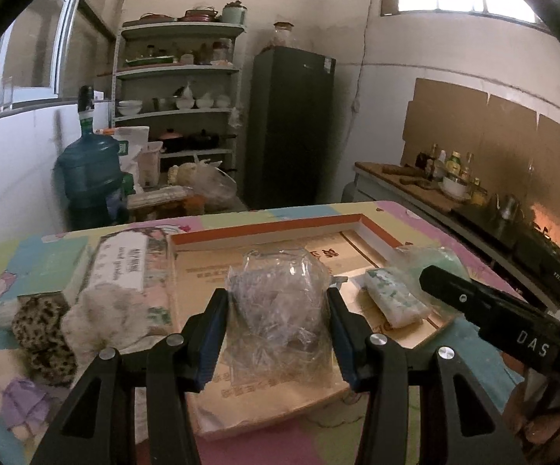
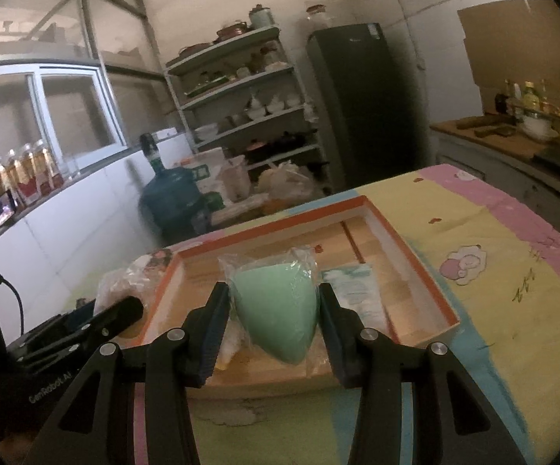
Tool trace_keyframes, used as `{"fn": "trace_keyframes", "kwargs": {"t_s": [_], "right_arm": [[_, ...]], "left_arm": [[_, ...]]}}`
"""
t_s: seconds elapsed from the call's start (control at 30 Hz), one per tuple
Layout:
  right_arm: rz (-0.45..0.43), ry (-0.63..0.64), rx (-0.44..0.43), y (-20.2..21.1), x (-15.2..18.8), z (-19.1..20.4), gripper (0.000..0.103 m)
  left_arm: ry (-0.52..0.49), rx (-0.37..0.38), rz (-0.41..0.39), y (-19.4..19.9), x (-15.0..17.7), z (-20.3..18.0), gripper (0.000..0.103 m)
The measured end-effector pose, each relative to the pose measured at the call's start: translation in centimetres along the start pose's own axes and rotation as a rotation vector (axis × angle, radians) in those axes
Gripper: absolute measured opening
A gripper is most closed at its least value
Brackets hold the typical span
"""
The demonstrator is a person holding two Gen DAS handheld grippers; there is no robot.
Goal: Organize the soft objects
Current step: 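Carry the wrapped bag and green sponge over the cardboard box lid, then lower both items into the box and open both grippers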
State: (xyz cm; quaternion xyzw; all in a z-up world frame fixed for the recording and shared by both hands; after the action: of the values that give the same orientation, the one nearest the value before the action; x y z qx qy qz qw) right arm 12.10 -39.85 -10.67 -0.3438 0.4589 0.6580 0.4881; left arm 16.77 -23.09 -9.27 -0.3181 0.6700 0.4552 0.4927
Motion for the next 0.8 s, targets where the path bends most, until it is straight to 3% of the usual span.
{"fn": "trace_keyframes", "kwargs": {"t_s": [0.8], "right_arm": [[0.083, 0.038, -0.024, -5.3, 1.0, -1.1, 0.047]], "left_arm": [[0.031, -0.054, 0.089, -5.4, 1.4, 0.4, 0.05]]}}
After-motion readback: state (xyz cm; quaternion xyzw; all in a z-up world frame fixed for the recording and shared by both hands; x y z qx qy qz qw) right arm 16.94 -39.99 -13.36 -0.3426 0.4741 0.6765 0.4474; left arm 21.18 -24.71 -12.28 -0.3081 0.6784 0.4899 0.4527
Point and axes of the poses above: each gripper's, at about its wrist camera, not at the fingertips, and y roughly against the way its jaws point, z to its left, x to its underside, the point moved 8 cm from there along -y, roughly the way its jaws point, and after that the axes turned 15 degrees about -z, right-handed, at the moved point
